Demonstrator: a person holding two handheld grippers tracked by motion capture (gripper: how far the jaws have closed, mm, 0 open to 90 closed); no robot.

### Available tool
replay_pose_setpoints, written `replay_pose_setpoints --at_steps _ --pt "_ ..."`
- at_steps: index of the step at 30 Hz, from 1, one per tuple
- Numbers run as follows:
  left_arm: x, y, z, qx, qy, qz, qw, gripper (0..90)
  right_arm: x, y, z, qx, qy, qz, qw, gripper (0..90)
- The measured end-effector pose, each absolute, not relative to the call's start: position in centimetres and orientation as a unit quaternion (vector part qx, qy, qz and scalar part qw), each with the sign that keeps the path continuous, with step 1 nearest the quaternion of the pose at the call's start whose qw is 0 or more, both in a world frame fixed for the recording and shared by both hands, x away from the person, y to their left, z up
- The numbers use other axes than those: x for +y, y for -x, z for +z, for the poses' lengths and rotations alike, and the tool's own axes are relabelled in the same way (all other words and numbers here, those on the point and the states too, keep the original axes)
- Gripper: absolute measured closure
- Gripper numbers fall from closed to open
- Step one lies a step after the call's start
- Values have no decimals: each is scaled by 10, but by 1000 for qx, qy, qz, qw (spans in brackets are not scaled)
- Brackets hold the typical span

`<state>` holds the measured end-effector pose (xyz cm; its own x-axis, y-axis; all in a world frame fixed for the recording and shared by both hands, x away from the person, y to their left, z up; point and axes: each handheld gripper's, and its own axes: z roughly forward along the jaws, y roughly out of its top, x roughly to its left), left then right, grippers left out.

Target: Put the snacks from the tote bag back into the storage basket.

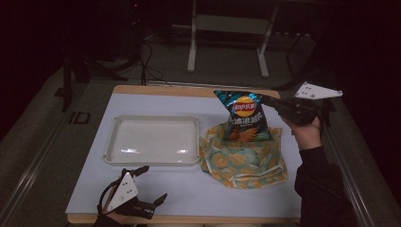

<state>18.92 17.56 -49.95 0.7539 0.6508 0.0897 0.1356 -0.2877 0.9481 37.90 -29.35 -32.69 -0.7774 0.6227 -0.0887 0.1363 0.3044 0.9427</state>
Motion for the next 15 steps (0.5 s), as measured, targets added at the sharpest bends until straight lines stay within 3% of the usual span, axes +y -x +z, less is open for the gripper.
replay_pose_setpoints --at_steps 15 --pt "175 -188 -499 258 -764 240 541 1 -278 -373 -282 757 -249 544 261 900"
